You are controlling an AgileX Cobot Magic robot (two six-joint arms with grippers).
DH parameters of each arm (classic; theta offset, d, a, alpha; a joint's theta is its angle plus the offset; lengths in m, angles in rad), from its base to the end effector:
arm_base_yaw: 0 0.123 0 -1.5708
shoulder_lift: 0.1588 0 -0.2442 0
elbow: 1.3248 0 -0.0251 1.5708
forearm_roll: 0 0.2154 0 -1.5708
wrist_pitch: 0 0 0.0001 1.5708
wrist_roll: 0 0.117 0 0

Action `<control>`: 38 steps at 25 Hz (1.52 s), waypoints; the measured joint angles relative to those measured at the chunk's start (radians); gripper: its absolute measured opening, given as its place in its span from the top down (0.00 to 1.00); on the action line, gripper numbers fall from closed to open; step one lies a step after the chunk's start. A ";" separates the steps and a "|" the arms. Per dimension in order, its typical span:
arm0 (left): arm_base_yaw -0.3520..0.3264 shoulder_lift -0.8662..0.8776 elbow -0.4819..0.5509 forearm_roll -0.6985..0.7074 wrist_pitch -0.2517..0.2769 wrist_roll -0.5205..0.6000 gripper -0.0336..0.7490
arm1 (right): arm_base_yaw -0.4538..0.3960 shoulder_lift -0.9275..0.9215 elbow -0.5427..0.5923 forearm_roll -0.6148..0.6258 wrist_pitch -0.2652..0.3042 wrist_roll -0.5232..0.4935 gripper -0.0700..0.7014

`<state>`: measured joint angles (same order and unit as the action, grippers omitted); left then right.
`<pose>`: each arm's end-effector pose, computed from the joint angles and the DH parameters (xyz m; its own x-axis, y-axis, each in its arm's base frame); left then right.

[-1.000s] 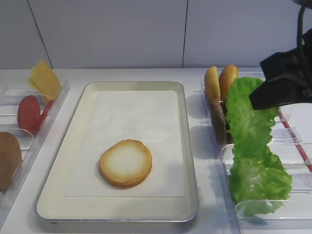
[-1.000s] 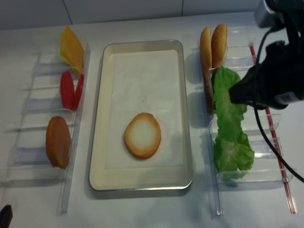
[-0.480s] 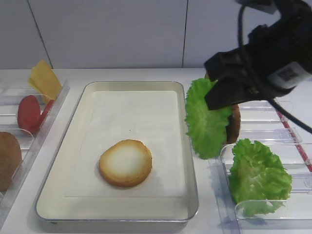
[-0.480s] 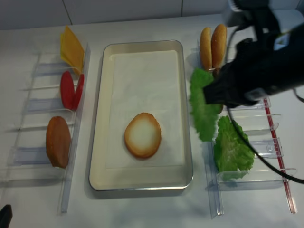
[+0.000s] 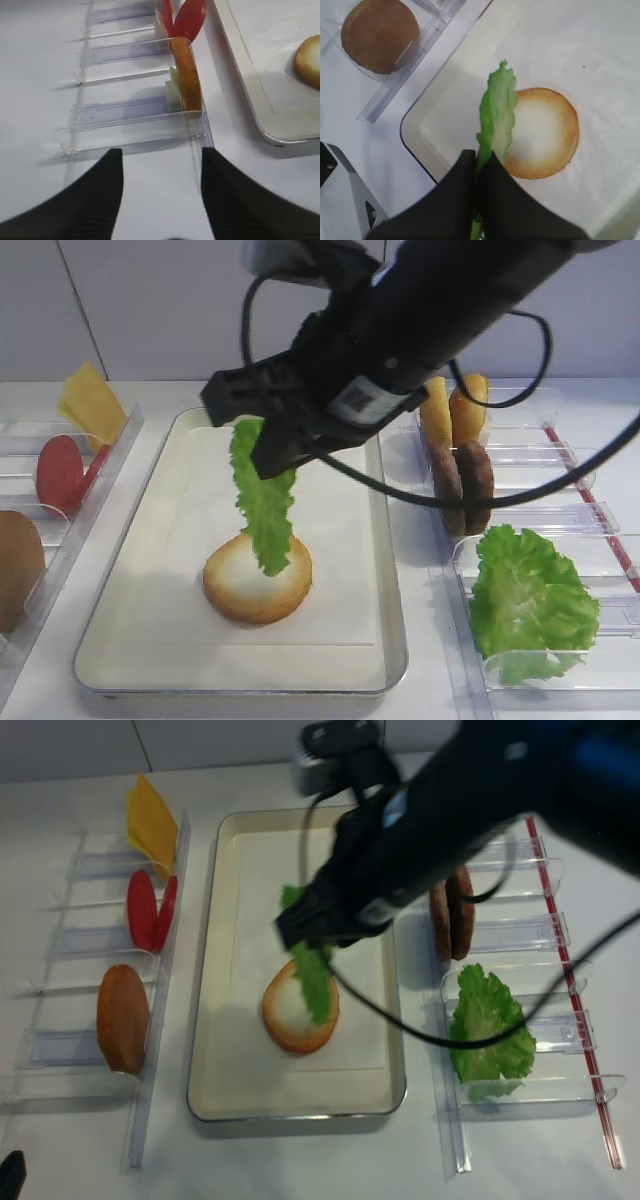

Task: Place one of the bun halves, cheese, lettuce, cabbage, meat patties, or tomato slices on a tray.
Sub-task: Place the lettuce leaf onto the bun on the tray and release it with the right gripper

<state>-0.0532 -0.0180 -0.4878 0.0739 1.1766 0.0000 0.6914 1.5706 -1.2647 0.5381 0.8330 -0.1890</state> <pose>0.0206 0.0069 0.2342 -0.5493 0.0576 -0.8336 0.0118 0.9981 0.0612 0.2143 0.2350 0.2522 -0.7705 -0.4076 -0.4901 -0.6176 0.6677 0.4156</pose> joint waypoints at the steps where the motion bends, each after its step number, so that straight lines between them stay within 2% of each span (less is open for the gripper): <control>1: 0.000 0.000 0.000 0.000 0.000 0.000 0.51 | 0.017 0.027 -0.016 0.000 -0.002 0.009 0.84; 8: 0.000 0.000 0.000 0.000 0.000 0.000 0.51 | 0.096 0.165 -0.111 0.002 -0.027 0.034 0.84; 18: 0.000 0.000 0.000 0.000 0.000 0.000 0.51 | 0.105 0.260 -0.125 0.021 -0.070 0.034 0.84; 21: 0.000 0.000 0.000 0.000 0.000 0.000 0.51 | 0.105 0.270 -0.125 -0.038 -0.072 0.058 0.84; 25: 0.000 0.000 0.000 0.000 0.000 0.000 0.51 | 0.105 0.270 -0.125 -0.193 -0.069 0.145 0.84; 28: 0.000 0.000 0.000 0.000 0.000 0.000 0.51 | 0.105 0.270 -0.125 -0.265 -0.058 0.189 0.84; 38: 0.000 0.000 0.000 0.000 0.000 0.000 0.51 | 0.105 0.307 -0.127 -0.301 -0.016 0.216 0.84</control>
<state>-0.0532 -0.0180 -0.4878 0.0739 1.1766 0.0000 0.7968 1.8778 -1.3919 0.2370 0.8166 0.0270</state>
